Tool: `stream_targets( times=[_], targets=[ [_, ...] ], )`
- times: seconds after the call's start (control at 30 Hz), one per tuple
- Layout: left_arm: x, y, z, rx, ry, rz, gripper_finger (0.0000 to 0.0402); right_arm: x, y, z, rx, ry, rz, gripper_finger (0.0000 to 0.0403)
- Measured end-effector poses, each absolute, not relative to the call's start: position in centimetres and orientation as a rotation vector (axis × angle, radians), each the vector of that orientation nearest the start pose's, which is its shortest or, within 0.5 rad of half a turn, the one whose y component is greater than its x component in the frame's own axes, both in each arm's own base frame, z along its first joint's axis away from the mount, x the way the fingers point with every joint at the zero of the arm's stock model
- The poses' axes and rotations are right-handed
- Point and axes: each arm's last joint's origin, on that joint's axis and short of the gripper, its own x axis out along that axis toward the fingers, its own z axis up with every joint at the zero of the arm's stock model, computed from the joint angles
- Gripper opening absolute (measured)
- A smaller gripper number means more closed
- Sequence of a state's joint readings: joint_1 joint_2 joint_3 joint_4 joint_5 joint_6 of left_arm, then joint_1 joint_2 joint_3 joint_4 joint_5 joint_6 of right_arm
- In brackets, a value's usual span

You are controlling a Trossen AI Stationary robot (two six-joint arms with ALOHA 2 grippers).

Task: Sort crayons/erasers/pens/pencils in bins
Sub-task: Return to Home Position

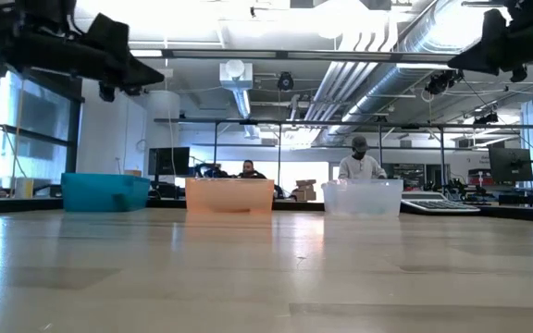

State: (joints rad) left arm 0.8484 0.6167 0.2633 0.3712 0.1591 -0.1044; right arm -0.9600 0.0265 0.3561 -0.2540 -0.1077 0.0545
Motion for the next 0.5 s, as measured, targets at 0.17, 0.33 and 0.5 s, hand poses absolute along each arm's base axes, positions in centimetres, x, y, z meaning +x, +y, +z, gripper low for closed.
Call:
stream_targets(
  times=[0.17,0.33,0.5],
  targets=[
    [10.8,9.1,22.2,-0.057,-0.084,0.656,0.0000,4.2,-5.1,25.4,0.033,-0.092,-0.799,0.0000],
    [11.4,7.6,21.6,-0.059,-0.076,0.648,0.0000,4.7,-5.3,25.2,0.045,-0.076,-0.779,0.0000],
    [11.9,6.6,21.0,-0.051,-0.045,0.655,0.0000,6.2,-6.2,23.0,0.064,-0.123,-0.721,0.0000]
  ],
)
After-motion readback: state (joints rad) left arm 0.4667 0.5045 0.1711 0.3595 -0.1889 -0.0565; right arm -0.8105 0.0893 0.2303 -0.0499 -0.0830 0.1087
